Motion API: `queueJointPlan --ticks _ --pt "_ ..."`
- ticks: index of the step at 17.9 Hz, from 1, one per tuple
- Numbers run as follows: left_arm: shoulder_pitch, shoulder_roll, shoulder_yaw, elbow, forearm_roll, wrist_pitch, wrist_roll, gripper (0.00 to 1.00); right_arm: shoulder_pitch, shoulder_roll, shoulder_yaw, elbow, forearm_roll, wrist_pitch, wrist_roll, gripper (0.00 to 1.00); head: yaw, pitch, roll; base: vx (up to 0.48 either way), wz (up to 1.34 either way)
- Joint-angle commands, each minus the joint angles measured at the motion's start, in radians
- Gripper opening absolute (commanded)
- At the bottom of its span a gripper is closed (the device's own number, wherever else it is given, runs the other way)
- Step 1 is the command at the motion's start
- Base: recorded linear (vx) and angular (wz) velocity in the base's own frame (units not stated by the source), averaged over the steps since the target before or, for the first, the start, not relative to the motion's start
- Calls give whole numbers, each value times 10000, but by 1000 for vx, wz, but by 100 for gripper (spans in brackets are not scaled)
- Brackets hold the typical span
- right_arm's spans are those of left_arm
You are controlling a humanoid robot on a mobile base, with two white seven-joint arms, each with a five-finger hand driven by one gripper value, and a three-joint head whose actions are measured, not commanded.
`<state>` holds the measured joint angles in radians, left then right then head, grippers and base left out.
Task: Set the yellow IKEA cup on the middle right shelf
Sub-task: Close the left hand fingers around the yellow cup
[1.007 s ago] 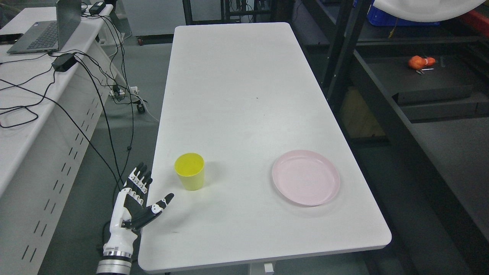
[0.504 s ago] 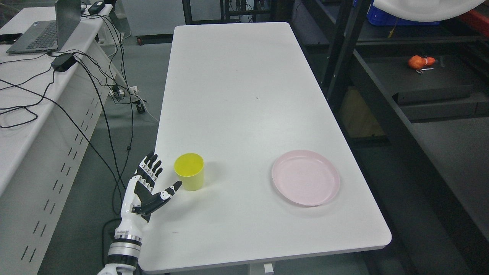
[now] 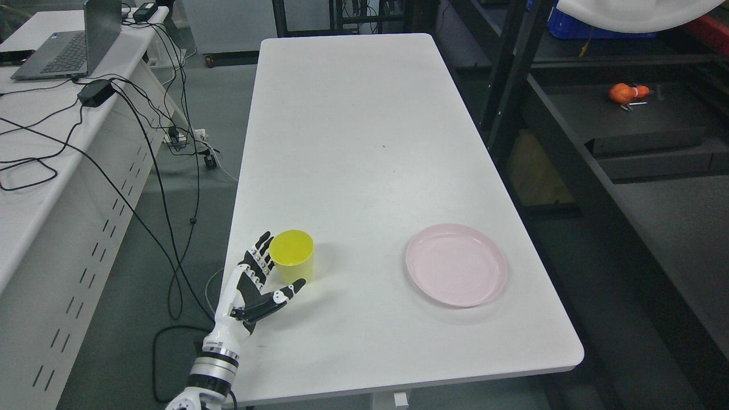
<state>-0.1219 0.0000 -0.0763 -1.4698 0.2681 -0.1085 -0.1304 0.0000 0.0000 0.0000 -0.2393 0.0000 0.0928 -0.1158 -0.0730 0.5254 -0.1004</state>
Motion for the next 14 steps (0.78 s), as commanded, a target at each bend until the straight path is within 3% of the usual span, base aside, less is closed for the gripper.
queueJointPlan --ticks 1,14 --pt "-192 174 -511 584 -88 210 0 98 138 -175 169 0 -245 8 -8 99 0 0 0 0 0" --pt "-1771 174 -694 2424 -441 1131 -15 98 138 -175 169 0 -245 8 -8 99 0 0 0 0 0"
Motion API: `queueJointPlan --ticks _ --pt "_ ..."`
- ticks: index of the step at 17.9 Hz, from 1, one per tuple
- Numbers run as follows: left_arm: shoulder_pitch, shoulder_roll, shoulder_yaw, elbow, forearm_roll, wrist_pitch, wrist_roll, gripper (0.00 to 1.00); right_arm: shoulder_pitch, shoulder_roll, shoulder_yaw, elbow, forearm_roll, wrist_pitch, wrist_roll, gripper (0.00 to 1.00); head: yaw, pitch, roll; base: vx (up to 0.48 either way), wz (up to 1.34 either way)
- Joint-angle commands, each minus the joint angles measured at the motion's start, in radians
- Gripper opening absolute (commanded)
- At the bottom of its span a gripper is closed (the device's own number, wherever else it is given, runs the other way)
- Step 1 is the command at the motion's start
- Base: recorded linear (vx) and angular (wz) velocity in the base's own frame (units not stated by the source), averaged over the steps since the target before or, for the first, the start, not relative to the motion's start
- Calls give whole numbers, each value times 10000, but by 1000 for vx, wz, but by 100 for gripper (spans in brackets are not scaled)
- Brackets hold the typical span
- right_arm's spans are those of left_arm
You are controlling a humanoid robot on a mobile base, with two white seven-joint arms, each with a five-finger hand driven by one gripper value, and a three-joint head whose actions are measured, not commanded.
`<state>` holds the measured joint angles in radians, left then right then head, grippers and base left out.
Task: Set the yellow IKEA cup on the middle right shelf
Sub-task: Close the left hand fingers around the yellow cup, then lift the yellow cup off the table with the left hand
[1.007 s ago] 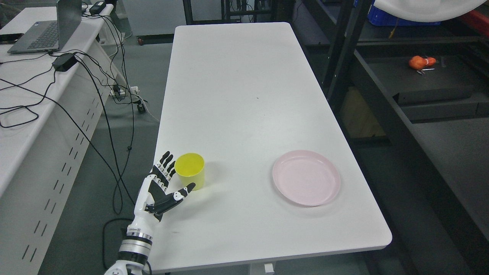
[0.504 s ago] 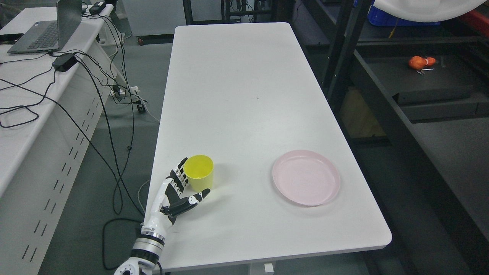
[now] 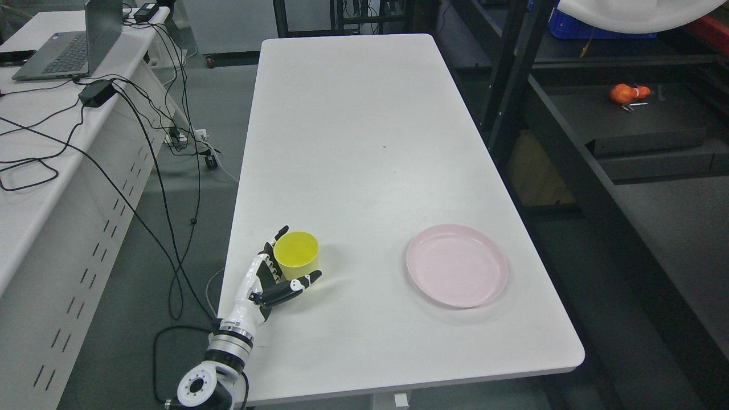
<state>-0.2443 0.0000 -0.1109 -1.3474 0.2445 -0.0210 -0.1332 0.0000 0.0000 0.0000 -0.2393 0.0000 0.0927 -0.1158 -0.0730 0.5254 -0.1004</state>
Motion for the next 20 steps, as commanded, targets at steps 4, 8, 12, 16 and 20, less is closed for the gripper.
queueJointPlan --ticks 4,8,12,16,20 --pt "-886 174 -242 1555 -175 256 -3 78 138 -175 169 0 -245 8 -8 100 0 0 0 0 0" --pt "-871 174 -195 1555 -129 88 28 53 138 -175 169 0 -245 8 -8 99 0 0 0 0 0" --pt "-810 174 187 1555 192 -861 74 12 138 -175 169 0 -245 8 -8 99 0 0 0 0 0" --pt "-336 174 265 182 623 -2012 13 0 138 -175 169 0 -245 8 -8 99 0 0 0 -6 -29" --pt "463 174 203 -3180 821 -2151 -3 0 138 -175 169 0 -245 8 -8 99 0 0 0 0 15"
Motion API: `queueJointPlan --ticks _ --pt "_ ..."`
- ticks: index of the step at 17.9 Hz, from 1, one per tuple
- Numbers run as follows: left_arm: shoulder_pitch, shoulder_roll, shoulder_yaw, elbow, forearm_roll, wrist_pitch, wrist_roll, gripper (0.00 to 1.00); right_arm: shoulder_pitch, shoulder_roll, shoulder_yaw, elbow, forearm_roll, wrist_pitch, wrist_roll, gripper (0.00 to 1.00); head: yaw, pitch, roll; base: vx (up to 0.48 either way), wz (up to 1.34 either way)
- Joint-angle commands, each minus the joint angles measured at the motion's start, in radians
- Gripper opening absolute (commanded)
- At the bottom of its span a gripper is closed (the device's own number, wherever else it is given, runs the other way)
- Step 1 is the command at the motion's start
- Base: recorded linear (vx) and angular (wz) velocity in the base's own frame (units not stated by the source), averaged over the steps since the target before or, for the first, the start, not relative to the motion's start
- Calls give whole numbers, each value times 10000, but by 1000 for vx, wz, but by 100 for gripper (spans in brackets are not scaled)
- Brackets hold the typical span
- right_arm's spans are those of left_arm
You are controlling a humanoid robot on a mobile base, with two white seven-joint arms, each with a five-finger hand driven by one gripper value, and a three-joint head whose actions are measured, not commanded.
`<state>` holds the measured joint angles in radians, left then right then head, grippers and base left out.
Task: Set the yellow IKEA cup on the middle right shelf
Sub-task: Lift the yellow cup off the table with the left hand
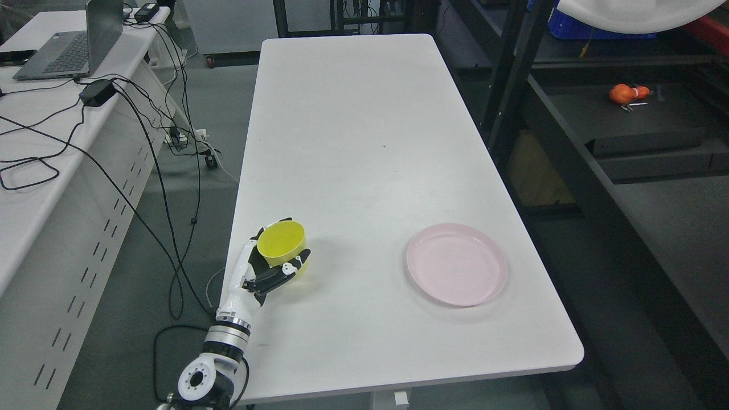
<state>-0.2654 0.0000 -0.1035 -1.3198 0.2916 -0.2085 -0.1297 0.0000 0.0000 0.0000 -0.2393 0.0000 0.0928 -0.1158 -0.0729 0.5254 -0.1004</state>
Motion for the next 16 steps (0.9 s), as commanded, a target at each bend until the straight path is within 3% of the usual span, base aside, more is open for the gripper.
queueJointPlan --ticks 1,4,16 --pt "751 175 100 -3916 488 -353 -38 0 138 -175 169 0 -245 8 -8 99 0 0 0 0 0" --pt "798 175 130 -4441 489 -461 -53 0 138 -175 169 0 -245 8 -8 99 0 0 0 0 0" --pt "1411 175 161 -4412 520 -661 -53 1 138 -175 169 0 -245 8 -8 99 0 0 0 -64 8"
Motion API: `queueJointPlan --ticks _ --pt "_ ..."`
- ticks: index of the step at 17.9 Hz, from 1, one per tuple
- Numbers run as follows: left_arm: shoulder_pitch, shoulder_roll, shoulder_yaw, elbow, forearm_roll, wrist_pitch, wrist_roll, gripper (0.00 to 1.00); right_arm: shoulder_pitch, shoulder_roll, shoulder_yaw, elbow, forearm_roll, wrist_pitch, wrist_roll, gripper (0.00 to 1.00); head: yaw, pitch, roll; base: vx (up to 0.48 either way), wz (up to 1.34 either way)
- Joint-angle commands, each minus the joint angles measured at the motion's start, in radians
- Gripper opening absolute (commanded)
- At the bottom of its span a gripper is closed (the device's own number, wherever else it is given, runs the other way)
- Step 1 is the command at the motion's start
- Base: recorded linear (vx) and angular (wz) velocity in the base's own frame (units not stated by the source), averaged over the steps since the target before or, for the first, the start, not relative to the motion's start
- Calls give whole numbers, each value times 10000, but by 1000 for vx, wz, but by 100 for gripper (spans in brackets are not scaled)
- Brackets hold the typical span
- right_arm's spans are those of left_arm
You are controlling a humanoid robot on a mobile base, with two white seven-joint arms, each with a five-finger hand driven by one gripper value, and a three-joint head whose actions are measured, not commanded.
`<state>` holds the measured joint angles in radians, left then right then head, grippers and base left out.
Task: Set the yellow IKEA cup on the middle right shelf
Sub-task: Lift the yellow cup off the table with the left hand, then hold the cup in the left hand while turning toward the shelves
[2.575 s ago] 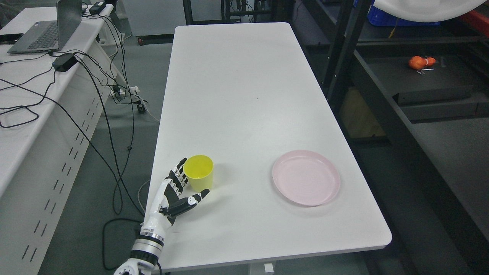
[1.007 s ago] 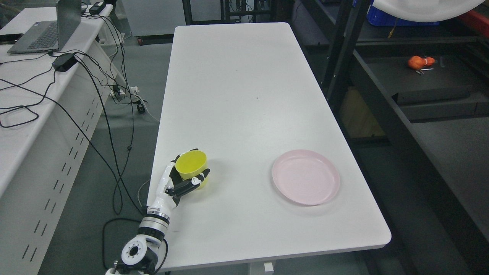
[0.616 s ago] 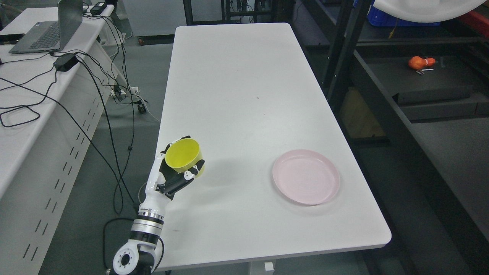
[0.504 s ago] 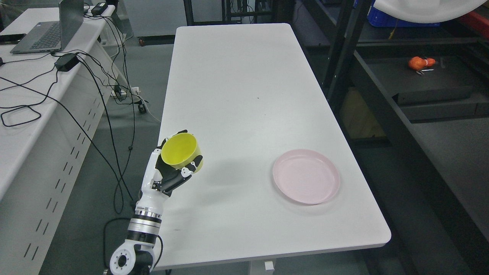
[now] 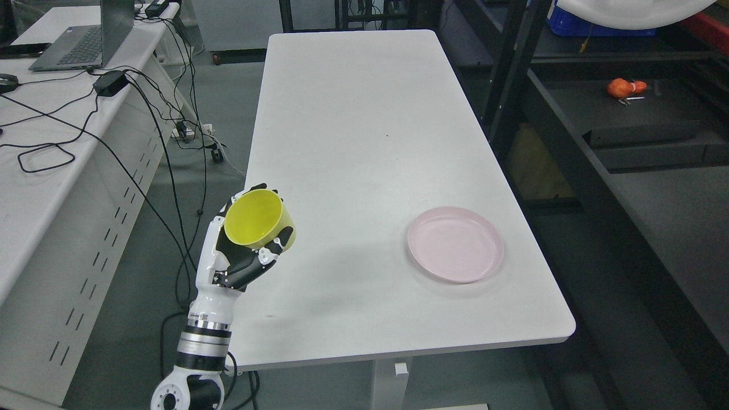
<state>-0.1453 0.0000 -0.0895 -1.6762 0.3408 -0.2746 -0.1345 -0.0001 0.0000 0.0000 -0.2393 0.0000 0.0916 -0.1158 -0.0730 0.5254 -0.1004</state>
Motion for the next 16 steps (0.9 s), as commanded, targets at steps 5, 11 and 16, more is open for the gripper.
queueJointPlan --ticks 5,11,16 --pt "287 175 -10 -833 28 0 -5 1 139 -175 169 0 -245 19 -8 99 0 0 0 -167 -49" --pt "364 175 -10 -833 28 0 -5 1 139 -175 169 0 -245 19 -8 99 0 0 0 -193 -117" --pt "364 175 -26 -833 43 0 10 1 139 -175 169 0 -245 19 -8 100 0 0 0 -214 -208"
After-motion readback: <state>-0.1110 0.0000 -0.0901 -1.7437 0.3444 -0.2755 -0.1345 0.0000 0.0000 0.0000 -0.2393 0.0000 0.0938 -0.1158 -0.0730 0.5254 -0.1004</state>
